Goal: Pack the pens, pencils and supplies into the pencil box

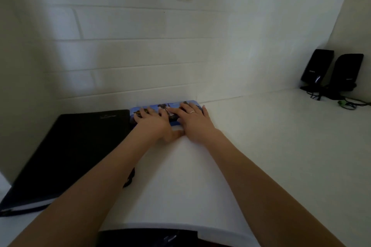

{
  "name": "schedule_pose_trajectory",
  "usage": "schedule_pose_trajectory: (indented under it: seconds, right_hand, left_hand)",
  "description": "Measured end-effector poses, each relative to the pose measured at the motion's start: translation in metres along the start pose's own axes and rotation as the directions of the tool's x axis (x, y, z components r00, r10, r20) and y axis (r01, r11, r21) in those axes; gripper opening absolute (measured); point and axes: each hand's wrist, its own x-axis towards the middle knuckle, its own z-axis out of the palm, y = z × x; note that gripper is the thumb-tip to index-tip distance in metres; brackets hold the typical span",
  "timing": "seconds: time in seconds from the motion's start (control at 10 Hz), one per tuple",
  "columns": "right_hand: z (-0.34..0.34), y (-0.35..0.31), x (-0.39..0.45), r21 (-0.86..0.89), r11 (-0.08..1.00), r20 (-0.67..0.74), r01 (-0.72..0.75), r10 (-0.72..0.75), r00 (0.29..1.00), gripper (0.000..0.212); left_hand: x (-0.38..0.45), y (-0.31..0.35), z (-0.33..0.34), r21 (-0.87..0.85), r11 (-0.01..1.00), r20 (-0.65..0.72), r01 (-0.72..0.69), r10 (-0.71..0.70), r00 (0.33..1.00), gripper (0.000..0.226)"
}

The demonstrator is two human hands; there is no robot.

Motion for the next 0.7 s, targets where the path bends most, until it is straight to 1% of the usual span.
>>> schedule_pose_trajectory:
  seconds: [0.2, 0.3, 0.4, 0.5, 0.6, 0.7]
  right_hand:
    - [0.008, 0.011, 0.023, 0.032, 0.999, -0.017, 0.037, -0.037, 0.999, 0.045]
    - [0.012, 0.015, 0.021, 0.04, 0.997, -0.061, 0.07, -0.068, 0.996, 0.044]
    - [0.013, 0.016, 0.022, 0.074, 0.993, -0.137, 0.089, -0.079, 0.988, 0.042]
    - [0.009, 0.015, 0.02, 0.228, 0.971, -0.153, 0.074, -0.039, 0.987, 0.039]
    - [0.002, 0.01, 0.012, 0.549, 0.835, -0.181, 0.045, 0.066, 0.981, 0.03]
    - [-0.032, 0.013, 0.003, 0.839, 0.536, -0.211, 0.094, 0.161, 0.964, 0.025]
  left_hand:
    - [0.022, -0.006, -0.002, 0.018, 1.0, 0.015, -0.001, 0.001, 1.0, 0.111]
    - [0.023, -0.005, -0.004, 0.031, 1.0, 0.036, 0.005, -0.006, 0.999, 0.113]
    - [0.025, -0.004, -0.004, 0.023, 1.0, 0.022, -0.002, 0.001, 1.0, 0.113]
    - [0.024, -0.006, -0.003, -0.008, 1.0, 0.028, -0.011, 0.011, 1.0, 0.113]
    - [0.02, -0.013, -0.009, -0.122, 0.99, 0.029, -0.071, 0.075, 0.997, 0.107]
    - [0.018, -0.029, -0.026, -0.298, 0.943, -0.089, -0.149, 0.128, 0.988, 0.104]
